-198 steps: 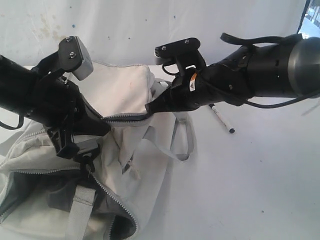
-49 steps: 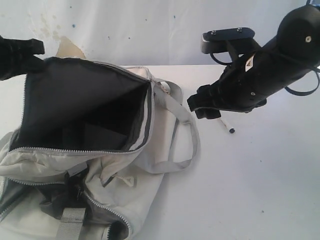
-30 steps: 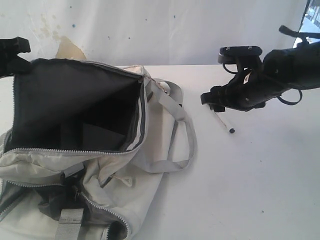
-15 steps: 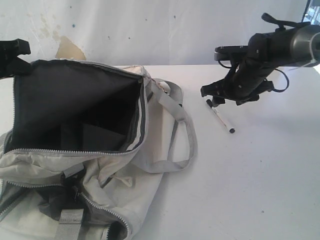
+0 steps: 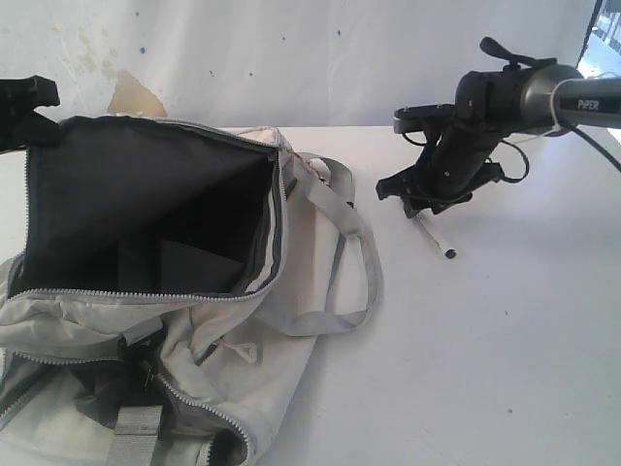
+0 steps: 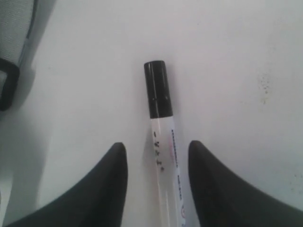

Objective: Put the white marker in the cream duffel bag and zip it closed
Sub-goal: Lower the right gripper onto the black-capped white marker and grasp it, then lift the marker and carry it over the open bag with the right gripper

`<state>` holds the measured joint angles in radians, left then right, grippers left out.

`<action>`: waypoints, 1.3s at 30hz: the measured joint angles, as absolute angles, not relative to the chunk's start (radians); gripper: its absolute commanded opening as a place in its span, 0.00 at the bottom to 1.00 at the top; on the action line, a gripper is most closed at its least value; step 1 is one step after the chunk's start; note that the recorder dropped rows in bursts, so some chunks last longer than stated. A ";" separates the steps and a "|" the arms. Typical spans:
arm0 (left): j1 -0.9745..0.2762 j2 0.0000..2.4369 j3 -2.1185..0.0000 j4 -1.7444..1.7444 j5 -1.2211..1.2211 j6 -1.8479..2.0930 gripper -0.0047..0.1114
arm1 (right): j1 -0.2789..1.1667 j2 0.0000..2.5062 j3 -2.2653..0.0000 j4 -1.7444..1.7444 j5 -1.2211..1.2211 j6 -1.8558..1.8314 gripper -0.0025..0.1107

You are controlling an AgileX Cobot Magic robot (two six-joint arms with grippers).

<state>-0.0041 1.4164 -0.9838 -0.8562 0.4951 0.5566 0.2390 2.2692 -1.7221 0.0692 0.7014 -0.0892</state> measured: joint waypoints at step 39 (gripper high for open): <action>-0.004 1.416 -0.984 -0.824 0.502 0.557 0.04 | 0.322 2.065 -1.722 0.392 0.913 -0.161 0.02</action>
<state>-0.0041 1.4164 -0.9838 -0.8243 0.5015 0.5566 0.3219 2.0651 -1.7221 0.3919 0.9134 -0.1614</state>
